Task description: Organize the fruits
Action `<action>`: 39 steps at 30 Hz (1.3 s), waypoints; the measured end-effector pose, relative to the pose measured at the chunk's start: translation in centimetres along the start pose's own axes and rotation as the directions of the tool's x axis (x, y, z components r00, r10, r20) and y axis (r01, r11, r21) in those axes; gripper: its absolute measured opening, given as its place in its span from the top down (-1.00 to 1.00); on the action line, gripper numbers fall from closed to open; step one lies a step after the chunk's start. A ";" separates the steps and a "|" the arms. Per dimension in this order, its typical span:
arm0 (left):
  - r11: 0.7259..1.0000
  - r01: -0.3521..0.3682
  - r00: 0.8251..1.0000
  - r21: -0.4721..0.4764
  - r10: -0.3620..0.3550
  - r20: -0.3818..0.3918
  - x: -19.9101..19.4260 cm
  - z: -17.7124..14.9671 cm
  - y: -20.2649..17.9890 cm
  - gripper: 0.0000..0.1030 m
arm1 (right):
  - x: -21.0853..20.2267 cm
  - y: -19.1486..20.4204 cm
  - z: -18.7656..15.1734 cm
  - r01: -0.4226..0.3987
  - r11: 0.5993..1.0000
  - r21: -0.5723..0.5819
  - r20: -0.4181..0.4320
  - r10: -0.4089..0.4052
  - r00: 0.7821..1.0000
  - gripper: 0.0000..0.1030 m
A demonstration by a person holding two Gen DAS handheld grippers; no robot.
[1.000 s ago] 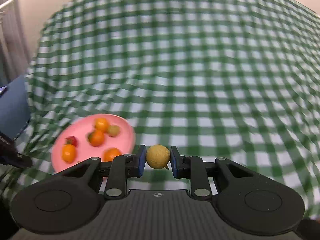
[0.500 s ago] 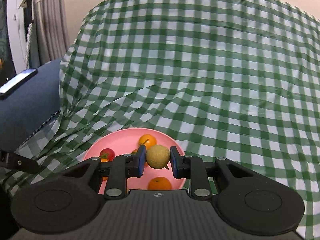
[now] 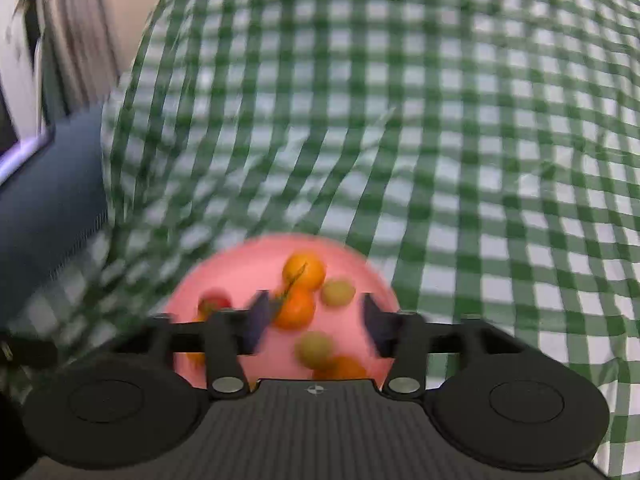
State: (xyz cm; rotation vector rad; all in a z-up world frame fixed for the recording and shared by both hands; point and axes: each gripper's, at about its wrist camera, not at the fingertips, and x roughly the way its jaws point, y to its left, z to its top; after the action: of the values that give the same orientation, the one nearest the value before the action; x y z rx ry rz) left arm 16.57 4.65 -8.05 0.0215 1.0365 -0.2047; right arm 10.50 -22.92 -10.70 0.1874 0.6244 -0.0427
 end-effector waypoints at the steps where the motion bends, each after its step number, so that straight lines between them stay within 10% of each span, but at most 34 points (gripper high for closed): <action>1: 1.000 -0.002 1.000 0.008 0.002 0.009 -0.2 0.1 -0.2 -0.99 | -0.8 -0.6 0.5 0.017 1.000 0.012 0.025 -0.017 1.000 -0.40; 9: 0.999 0.007 0.999 0.034 -0.009 0.037 -1.6 0.4 -1.6 -0.99 | -8.3 -6.5 -0.8 0.196 0.972 0.128 0.069 -0.206 0.976 -0.82; 24: 0.957 -0.204 0.979 0.207 0.192 0.074 -6.1 -3.6 -4.2 -0.99 | -14.5 1.3 -4.4 0.094 0.995 0.017 -0.054 -0.093 0.994 -0.98; 39: 0.981 -0.107 0.992 0.163 0.095 0.077 -11.2 -7.0 -3.8 -0.99 | -20.7 3.6 -5.2 0.142 0.989 -0.038 0.042 -0.140 0.989 -0.98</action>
State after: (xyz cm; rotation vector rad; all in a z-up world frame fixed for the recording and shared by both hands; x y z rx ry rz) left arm 4.43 3.49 -1.69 0.2173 0.9445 -0.1981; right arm -8.99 -18.73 -2.16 0.1028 0.5984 -0.1698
